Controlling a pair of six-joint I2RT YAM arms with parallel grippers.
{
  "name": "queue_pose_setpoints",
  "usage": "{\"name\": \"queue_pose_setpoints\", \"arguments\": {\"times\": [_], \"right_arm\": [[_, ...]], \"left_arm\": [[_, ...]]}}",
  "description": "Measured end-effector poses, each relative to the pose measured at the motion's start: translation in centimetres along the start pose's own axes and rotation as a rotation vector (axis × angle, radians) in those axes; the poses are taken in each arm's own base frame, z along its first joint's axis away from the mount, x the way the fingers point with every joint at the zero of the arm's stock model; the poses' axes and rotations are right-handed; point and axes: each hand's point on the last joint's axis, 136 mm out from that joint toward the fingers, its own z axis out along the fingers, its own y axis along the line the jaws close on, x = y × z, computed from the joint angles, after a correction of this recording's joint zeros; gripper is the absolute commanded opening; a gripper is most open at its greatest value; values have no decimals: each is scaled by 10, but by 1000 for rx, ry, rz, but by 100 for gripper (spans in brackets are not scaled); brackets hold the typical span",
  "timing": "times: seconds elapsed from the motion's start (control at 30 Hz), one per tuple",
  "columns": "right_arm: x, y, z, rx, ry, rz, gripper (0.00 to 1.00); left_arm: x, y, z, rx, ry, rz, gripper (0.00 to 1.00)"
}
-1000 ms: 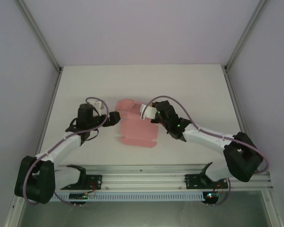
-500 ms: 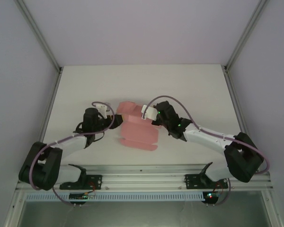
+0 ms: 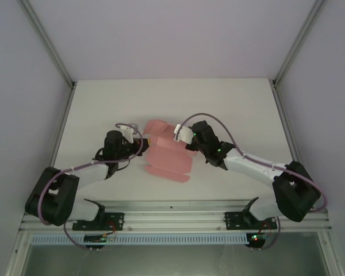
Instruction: Assemble paper box
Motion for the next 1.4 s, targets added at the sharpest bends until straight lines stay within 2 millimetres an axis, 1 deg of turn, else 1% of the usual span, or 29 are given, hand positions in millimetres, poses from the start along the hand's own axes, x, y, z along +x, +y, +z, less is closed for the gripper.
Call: {"name": "queue_pose_setpoints", "arguments": {"times": [0.13, 0.23, 0.37, 0.47, 0.53, 0.6, 0.7, 0.8, 0.83, 0.9, 0.93, 1.0, 1.13, 1.2, 1.23, 1.27, 1.33, 1.4], "right_arm": [[0, -3, 0, 5, 9, 9, 0], [-2, -2, -1, 8, 9, 3, 0], [-10, 3, -3, 5, -9, -24, 0], [-18, 4, -5, 13, -20, -43, 0], [-20, 3, -4, 26, -18, -60, 0], [-19, 4, -3, 33, -6, -81, 0], [-17, 9, 0, 30, 11, -105, 0], [-16, 13, 1, 19, 15, -124, 0], [-16, 13, 1, 21, 16, -131, 0], [-17, 12, 1, 24, 13, -146, 0], [-18, 12, 1, 25, 11, -162, 0], [-20, 11, 1, 35, 0, -192, 0], [-19, 12, 4, 57, -15, -273, 0], [-18, 13, 9, 73, -13, -312, 0], [-17, 13, 12, 84, -10, -330, 0], [-16, 12, 16, 99, -5, -353, 0], [-15, 12, 24, 131, 1, -393, 0], [-12, 14, 31, 161, 7, -440, 0]], "left_arm": [[-2, -15, -3, 4, -18, 82, 0], [-1, -33, -3, -3, -16, 176, 0], [-7, -54, 5, -33, -2, 298, 0], [-7, -65, 14, -55, 20, 381, 0], [-2, -68, 21, -71, 42, 430, 0], [5, -67, 28, -94, 75, 469, 0], [15, -58, 35, -132, 115, 492, 0], [16, -52, 35, -163, 115, 493, 0], [14, -51, 34, -173, 105, 494, 8], [11, -48, 31, -190, 92, 485, 36], [9, -46, 27, -198, 84, 473, 43], [4, -42, 19, -217, 76, 446, 48], [-15, -38, -5, -253, 42, 412, 77], [-24, -41, -19, -255, 12, 396, 88], [-30, -43, -26, -254, -10, 389, 98], [-36, -45, -32, -252, -35, 377, 100], [-49, -42, -45, -261, -84, 330, 100], [-60, -29, -55, -297, -120, 270, 100]]}}
